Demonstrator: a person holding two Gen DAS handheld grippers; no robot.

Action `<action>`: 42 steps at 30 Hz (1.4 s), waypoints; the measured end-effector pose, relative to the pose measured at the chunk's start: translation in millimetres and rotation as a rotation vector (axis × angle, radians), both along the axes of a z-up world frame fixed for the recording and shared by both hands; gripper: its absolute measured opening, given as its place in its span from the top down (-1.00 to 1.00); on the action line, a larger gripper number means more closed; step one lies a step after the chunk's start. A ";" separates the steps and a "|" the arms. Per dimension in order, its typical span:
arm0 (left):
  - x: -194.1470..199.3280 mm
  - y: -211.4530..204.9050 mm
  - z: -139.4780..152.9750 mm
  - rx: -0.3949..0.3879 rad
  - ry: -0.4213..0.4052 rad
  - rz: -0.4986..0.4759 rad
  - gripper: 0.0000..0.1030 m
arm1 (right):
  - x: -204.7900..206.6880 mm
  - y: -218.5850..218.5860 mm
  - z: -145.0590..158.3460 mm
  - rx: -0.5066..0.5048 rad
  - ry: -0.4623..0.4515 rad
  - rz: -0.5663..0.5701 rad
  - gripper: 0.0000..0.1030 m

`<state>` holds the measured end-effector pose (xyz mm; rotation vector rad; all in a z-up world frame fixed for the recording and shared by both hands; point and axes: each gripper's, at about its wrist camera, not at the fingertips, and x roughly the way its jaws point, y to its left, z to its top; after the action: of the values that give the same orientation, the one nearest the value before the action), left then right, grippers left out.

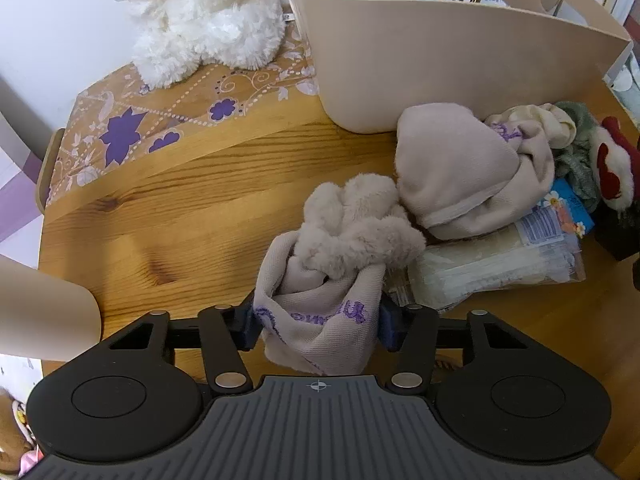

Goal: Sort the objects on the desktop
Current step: 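Carry the sock and brown cloth into the beige basket and open both tools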

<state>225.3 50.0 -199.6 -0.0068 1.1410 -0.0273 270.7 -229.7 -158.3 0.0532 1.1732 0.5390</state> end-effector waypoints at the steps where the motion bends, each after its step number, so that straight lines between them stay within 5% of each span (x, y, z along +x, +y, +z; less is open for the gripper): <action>1: -1.0 0.8 0.5 -0.008 -0.001 0.009 0.00 | -1.5 -1.3 0.8 0.002 0.000 0.003 0.35; 26: -30.3 31.1 56.0 -0.074 -0.130 0.209 0.07 | 10.3 -55.5 59.9 0.086 -0.183 -0.014 0.36; 42: 31.7 27.7 139.4 -0.072 -0.338 0.194 0.07 | 73.5 -28.0 120.5 0.099 -0.439 0.090 0.36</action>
<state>257.0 77.7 -60.2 -0.1709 0.7975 0.1003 344.2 -257.7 -37.9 -0.0330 0.7233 0.6499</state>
